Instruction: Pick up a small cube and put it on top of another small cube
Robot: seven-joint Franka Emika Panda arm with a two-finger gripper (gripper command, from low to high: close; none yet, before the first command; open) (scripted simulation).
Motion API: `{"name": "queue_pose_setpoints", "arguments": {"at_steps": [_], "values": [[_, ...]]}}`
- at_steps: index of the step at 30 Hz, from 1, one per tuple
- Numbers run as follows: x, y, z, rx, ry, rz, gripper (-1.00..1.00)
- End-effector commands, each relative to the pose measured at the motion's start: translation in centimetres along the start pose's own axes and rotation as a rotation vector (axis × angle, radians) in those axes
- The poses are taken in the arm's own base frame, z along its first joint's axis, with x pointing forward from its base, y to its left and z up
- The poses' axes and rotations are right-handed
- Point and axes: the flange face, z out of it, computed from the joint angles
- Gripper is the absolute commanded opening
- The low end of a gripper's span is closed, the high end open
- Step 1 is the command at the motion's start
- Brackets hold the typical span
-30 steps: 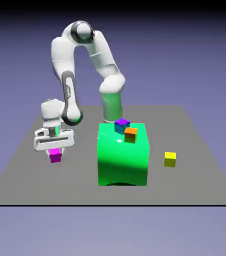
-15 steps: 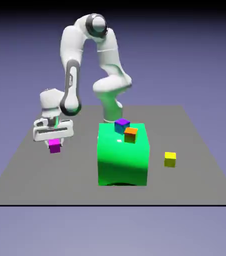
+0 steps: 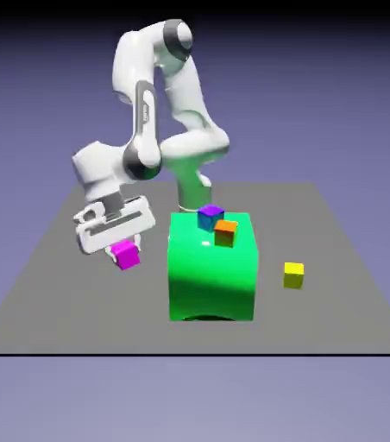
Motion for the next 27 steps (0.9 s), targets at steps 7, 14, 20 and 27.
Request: {"name": "queue_pose_setpoints", "arguments": {"at_steps": [7,14,20,27], "values": [[1.8,-9.9,-1.8,0.101,-0.090,-0.257,-1.00],[-1.7,-19.0,-5.3,0.118,-0.233,-0.680,-1.00],[-6.3,-24.2,-9.1,0.008,-0.354,-0.999,-1.00],[-8.7,-21.7,-4.6,-0.005,-0.386,-1.078,-1.00]]}}
